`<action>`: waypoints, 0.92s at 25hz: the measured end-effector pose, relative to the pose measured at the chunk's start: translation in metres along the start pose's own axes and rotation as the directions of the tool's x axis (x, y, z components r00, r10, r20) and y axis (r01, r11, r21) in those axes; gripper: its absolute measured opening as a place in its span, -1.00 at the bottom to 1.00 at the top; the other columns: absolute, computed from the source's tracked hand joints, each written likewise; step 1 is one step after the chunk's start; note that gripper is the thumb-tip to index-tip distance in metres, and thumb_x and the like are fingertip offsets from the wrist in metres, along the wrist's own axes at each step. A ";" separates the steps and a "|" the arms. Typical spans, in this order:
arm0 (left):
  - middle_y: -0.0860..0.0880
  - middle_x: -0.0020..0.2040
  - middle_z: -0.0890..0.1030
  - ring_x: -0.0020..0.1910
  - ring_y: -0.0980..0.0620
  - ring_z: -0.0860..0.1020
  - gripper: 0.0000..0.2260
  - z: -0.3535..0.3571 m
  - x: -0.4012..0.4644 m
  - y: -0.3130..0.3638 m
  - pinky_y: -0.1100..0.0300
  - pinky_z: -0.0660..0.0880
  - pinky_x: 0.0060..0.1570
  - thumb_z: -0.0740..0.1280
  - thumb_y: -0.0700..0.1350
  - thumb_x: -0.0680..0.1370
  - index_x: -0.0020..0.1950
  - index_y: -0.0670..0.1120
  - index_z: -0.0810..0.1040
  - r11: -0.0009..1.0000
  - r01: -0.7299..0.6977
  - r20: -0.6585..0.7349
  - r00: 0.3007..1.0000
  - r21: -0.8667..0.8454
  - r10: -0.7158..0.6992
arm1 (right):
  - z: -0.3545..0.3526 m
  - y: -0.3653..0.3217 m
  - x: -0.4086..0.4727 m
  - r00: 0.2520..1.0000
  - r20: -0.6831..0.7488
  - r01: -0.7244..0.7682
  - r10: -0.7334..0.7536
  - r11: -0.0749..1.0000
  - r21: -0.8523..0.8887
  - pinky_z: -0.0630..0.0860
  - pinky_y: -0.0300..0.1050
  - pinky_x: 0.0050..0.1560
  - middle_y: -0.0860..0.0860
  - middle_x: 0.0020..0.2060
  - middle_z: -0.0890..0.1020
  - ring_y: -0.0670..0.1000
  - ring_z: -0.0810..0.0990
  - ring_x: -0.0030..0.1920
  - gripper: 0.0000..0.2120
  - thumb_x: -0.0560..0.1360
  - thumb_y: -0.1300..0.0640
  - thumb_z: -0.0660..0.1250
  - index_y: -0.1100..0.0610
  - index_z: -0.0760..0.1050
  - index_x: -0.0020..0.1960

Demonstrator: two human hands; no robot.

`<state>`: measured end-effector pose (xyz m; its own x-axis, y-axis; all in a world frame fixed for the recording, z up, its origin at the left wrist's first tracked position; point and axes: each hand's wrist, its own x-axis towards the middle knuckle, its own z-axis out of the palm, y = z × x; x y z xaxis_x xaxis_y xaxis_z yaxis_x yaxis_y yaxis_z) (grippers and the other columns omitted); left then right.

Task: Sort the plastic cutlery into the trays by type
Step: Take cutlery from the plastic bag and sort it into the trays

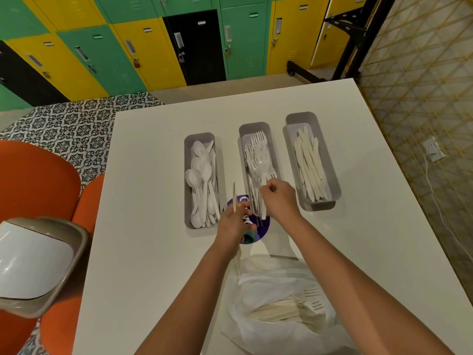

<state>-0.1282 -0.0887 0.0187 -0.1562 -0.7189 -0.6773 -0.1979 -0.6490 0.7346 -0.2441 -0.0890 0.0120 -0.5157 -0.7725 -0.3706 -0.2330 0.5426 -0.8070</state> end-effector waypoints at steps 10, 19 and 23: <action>-0.06 -0.35 0.39 -0.44 0.04 0.35 -0.88 -0.010 0.002 0.006 0.21 0.38 -0.39 0.07 -0.25 0.63 -0.06 -0.14 0.36 0.955 0.042 0.055 0.998 -0.294 -0.027 | -0.010 -0.002 0.020 1.000 0.027 0.015 -0.007 0.948 -0.318 0.18 -0.30 -0.48 -0.04 -0.43 0.38 -0.10 0.37 -0.41 -0.67 0.57 0.20 0.17 0.10 0.29 -0.37; -0.04 -0.23 0.54 -0.24 0.09 0.54 -0.86 -0.013 0.009 0.003 0.18 0.52 0.03 0.19 -0.11 0.62 0.02 -0.07 0.53 0.916 -0.009 0.083 0.995 -0.400 0.046 | -0.008 0.001 0.009 0.987 0.071 0.154 -0.143 0.969 -0.194 0.31 -0.24 -0.23 -0.01 -0.11 0.44 -0.04 0.43 -0.12 -0.80 0.50 0.07 0.34 0.18 0.47 0.03; -0.01 -0.31 0.53 -0.28 0.11 0.58 -0.84 -0.010 0.009 0.011 0.22 0.57 -0.10 0.14 -0.14 0.63 0.04 -0.07 0.51 0.855 -0.014 0.119 0.989 -0.519 0.088 | -0.003 -0.002 -0.017 0.900 0.436 0.011 -0.003 1.000 -0.016 0.44 -0.22 -0.19 -0.04 -0.19 0.55 -0.04 0.52 -0.19 -0.88 0.53 0.07 0.28 0.12 0.52 -0.07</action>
<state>-0.1223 -0.1046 0.0210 -0.2866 -0.7385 -0.6103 0.3349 -0.6741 0.6584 -0.2378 -0.0757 0.0211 -0.1034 -0.8405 -0.5318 -0.2522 0.5393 -0.8034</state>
